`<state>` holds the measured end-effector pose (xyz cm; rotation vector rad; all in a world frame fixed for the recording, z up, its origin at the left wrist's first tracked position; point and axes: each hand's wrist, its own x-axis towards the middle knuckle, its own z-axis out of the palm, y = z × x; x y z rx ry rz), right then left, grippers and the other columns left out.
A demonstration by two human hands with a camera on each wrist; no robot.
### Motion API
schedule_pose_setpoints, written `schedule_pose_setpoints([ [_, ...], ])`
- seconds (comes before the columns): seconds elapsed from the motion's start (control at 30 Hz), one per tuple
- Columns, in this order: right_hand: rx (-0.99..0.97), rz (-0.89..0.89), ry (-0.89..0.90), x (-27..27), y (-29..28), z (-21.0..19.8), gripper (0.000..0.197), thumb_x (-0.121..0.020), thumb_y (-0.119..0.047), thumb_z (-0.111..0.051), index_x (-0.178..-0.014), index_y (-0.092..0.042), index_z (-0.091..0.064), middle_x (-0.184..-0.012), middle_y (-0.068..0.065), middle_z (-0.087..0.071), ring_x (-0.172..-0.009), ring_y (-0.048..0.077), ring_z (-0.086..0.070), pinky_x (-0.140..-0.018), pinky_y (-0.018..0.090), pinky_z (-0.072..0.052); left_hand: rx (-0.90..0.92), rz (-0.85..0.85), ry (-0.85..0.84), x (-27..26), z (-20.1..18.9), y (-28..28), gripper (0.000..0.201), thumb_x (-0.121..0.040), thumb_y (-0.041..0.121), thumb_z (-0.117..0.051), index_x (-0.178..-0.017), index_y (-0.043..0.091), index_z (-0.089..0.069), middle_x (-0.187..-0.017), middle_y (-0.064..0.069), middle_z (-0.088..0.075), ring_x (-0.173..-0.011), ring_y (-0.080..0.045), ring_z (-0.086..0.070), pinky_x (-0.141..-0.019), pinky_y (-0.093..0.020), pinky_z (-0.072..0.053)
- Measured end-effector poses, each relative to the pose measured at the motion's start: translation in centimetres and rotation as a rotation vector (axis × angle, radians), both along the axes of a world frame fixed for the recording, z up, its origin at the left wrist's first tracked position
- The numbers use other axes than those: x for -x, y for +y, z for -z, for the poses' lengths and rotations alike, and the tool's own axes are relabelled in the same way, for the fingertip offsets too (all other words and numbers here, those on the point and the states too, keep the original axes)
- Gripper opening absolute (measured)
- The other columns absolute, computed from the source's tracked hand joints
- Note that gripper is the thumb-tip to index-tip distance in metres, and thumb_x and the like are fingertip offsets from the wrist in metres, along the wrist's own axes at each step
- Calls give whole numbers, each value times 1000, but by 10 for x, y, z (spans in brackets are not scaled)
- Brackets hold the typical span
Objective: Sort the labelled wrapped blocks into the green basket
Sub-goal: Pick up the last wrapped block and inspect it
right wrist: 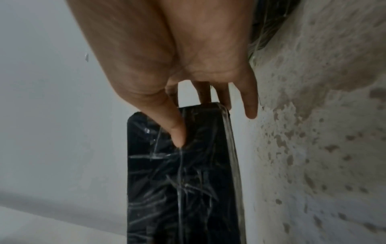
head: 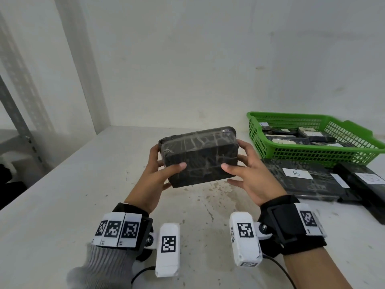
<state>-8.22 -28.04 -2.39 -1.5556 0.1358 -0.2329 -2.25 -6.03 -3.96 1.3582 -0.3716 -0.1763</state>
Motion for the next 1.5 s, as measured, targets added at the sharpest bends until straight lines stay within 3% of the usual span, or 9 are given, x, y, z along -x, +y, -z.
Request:
schedule_pose_setpoints([
  [0.17, -140, -60, -13, -1, 13, -1, 58, -88, 3, -58, -129, -35, -41, -121, 5, -57, -102, 22, -62, -94, 48, -50, 128, -12, 32, 7, -8, -7, 54, -85, 54, -56, -130, 27, -45, -113, 9, -67, -107, -7, -64, -83, -42, -58],
  [0.37, -235, -45, 1, -1, 22, -1, 73, -76, -69, -62, -134, -26, -47, -124, 0, -61, -114, 19, -61, -97, 49, -52, 117, -69, -41, 9, -9, -10, 14, -101, 22, -46, -115, 19, -45, -108, 6, -68, -94, -6, -68, -84, -40, -55],
  [0.47, -206, 52, -52, -1, 24, -1, 48, -85, -50, -61, -123, -23, -49, -112, 1, -64, -94, 12, -68, -92, 55, -54, 161, -53, -76, 11, -8, -12, 28, -96, 35, -54, -115, 17, -47, -112, 3, -68, -105, -13, -66, -85, -36, -54],
  [0.6, -207, 57, -98, 0, 22, -3, 29, -89, -38, -64, -111, -22, -54, -115, 6, -60, -88, 12, -68, -87, 60, -54, 202, -2, -82, 15, -11, -12, 61, -97, 60, -33, -122, 10, -57, -123, -11, -68, -117, -26, -63, -95, -42, -53],
  [0.73, -205, 12, -83, 2, 22, -3, 48, -79, -55, -63, -113, -22, -52, -123, 6, -60, -102, 16, -65, -90, 52, -56, 168, -42, -55, 9, -7, -13, 32, -92, 37, -59, -110, 16, -44, -108, 4, -70, -105, -15, -65, -88, -35, -54],
  [0.83, -268, -30, -25, 0, 25, -1, 80, -69, -77, -58, -126, -21, -52, -127, 3, -63, -116, 21, -62, -94, 48, -53, 151, -29, -72, 5, -4, -10, 21, -94, 30, -54, -107, 18, -43, -102, 9, -71, -100, -10, -67, -85, -35, -53],
  [1.03, -271, 115, -74, -1, 25, -3, 31, -87, -50, -58, -99, -22, -50, -116, 8, -60, -103, 24, -63, -90, 59, -50, 134, -14, -72, 10, -4, -14, 47, -80, 57, -59, -107, 21, -44, -114, 3, -66, -115, -19, -62, -94, -42, -51],
  [1.27, -228, 50, -32, 0, 33, 0, 66, -66, -61, -64, -116, -22, -47, -116, -1, -66, -108, 20, -64, -94, 52, -53, 43, -166, -103, 9, 3, -15, 74, -70, 58, -73, -131, 29, -41, -139, -2, -55, -127, -21, -55, -109, -49, -42],
  [1.5, -158, 99, -57, 0, 33, 4, 61, -67, -47, -75, -117, -22, -51, -109, -5, -72, -99, 16, -70, -90, 53, -55, 107, -135, -71, 15, -1, -20, 76, -65, 56, -76, -123, 20, -44, -127, -4, -62, -115, -18, -63, -101, -44, -48],
])
